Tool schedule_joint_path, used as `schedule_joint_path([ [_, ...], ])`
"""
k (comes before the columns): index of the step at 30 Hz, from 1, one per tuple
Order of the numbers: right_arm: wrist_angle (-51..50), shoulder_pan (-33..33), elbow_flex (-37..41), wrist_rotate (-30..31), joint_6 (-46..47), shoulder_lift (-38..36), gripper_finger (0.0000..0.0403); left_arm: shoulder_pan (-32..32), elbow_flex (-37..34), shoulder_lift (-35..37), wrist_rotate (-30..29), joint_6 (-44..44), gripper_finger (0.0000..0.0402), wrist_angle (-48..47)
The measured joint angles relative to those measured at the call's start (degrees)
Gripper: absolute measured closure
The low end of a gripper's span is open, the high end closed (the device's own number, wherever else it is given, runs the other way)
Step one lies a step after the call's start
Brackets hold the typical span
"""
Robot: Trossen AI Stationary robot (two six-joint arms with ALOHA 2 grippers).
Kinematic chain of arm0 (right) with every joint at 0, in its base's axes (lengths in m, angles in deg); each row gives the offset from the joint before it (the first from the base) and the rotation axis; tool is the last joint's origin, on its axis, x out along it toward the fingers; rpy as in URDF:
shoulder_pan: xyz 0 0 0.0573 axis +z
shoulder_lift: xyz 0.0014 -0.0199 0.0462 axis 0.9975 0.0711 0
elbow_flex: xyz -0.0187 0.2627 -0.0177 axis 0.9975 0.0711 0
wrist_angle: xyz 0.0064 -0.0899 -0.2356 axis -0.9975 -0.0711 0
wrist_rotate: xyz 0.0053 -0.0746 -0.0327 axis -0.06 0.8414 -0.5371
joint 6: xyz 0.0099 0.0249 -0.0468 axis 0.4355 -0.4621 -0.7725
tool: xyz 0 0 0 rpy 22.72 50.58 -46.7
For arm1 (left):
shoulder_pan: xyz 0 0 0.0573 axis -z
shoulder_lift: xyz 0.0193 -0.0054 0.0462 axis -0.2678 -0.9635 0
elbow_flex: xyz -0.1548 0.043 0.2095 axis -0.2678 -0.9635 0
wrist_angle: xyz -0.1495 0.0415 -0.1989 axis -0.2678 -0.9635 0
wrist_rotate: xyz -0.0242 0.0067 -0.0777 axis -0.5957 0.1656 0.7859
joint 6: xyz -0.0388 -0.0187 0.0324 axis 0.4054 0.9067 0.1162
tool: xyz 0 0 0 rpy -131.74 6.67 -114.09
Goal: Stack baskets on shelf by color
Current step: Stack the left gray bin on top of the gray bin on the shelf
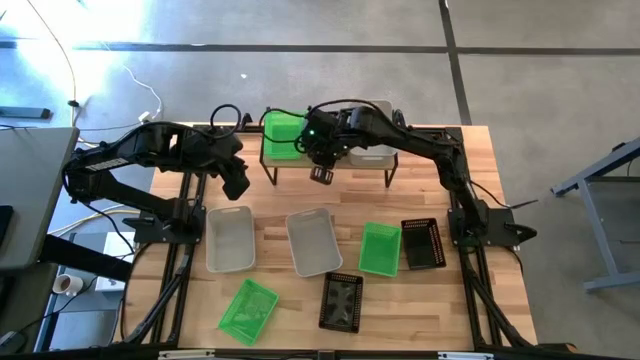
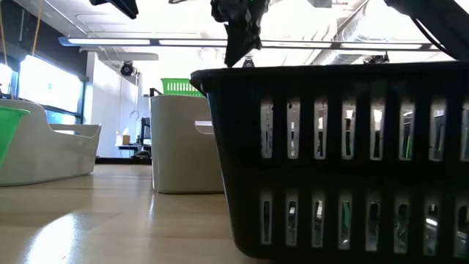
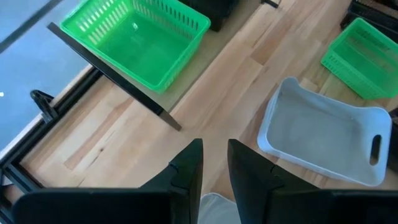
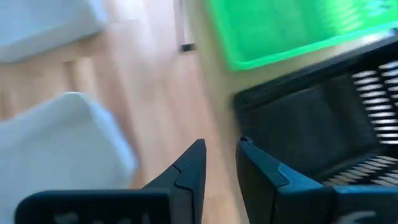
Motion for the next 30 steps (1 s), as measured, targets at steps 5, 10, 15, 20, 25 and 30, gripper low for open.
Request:
schedule_joint_path([
  [5, -1.8, 3.5, 0.0, -2.6, 3.7, -0.6, 0.0327, 0.2, 0.0, 0.0, 2.8, -0.9, 0.0337, -1.7],
  [10, -3.1, 7.3, 0.0, -1.8, 8.3, -0.6, 0.0327, 2.3, -3.5, 0.8, 4.2, 0.0, 0.0337, -2.7],
  [15, -4.4, 10.5, 0.0, 2.0, 13.6, -1.6, 0.0327, 7.2, -7.5, 2.1, 7.6, 2.3, 0.0337, -2.5],
  [20, -6.8, 12.9, 0.0, 4.3, 19.2, -1.9, 0.0327, 13.6, -10.1, 2.6, 9.5, 5.7, 0.0337, -2.7],
  [25, -6.7, 15.0, 0.0, 5.6, 24.0, -2.2, 0.0327, 21.6, -12.6, 3.0, 10.2, 11.5, 0.0337, -2.7],
  [30, -6.4, 16.8, 0.0, 5.6, 28.1, -2.2, 0.0327, 30.5, -14.9, 2.9, 10.2, 18.3, 0.0337, -2.5],
])
